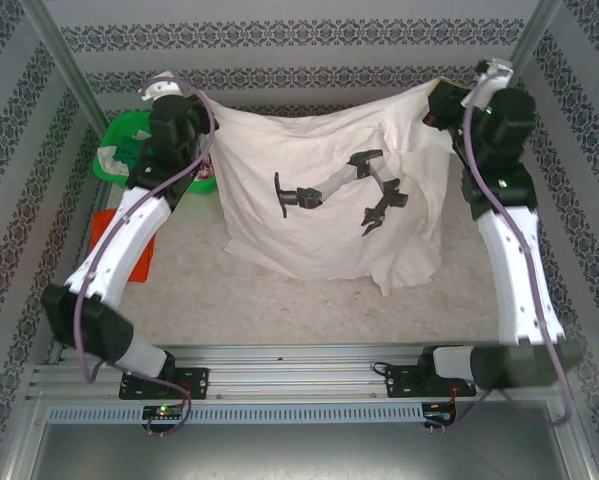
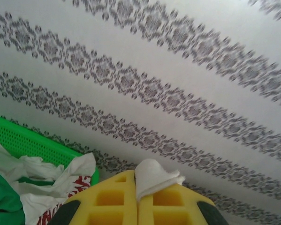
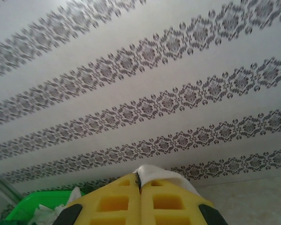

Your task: Fold and stack the t-shirts

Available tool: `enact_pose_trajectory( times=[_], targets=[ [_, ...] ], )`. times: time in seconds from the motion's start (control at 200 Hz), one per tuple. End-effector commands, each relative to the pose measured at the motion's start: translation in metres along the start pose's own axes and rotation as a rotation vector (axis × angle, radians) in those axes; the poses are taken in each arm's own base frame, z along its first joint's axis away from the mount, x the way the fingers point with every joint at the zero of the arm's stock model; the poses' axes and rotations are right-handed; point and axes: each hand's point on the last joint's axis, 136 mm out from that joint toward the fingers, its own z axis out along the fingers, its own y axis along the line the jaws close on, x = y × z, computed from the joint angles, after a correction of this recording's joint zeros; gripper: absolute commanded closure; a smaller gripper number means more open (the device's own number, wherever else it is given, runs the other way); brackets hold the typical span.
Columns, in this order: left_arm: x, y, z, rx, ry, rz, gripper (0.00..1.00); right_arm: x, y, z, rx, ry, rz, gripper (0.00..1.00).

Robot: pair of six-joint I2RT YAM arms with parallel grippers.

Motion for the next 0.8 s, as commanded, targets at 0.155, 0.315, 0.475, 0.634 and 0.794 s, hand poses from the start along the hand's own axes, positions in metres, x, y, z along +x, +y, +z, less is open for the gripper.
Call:
enact_pose_trajectory(
  times=[0.155, 0.315, 0.475, 0.634, 0.794],
  targets=[
    [-0.061, -0.023, 0.068, 0.051, -0.100, -0.092, 1.00, -0.072, 0.016, 0.073, -0.124, -0.192, 0.011, 1.00],
    [-0.127, -0.049, 0.053, 0.112, -0.184, -0.105, 1.00, -0.124, 0.038, 0.068, -0.193, -0.270, 0.018, 1.00],
    [-0.175, -0.058, 0.015, 0.153, -0.273, -0.127, 1.00, -0.171, 0.050, 0.036, -0.220, -0.347, 0.010, 1.00],
    [-0.150, -0.053, -0.003, 0.177, -0.175, -0.136, 1.00, -0.142, 0.035, 0.031, -0.203, -0.240, 0.023, 1.00],
    [-0.059, -0.015, -0.011, 0.169, -0.069, -0.215, 1.00, -0.041, -0.003, 0.017, -0.160, -0.112, 0.087, 1.00]
  ],
)
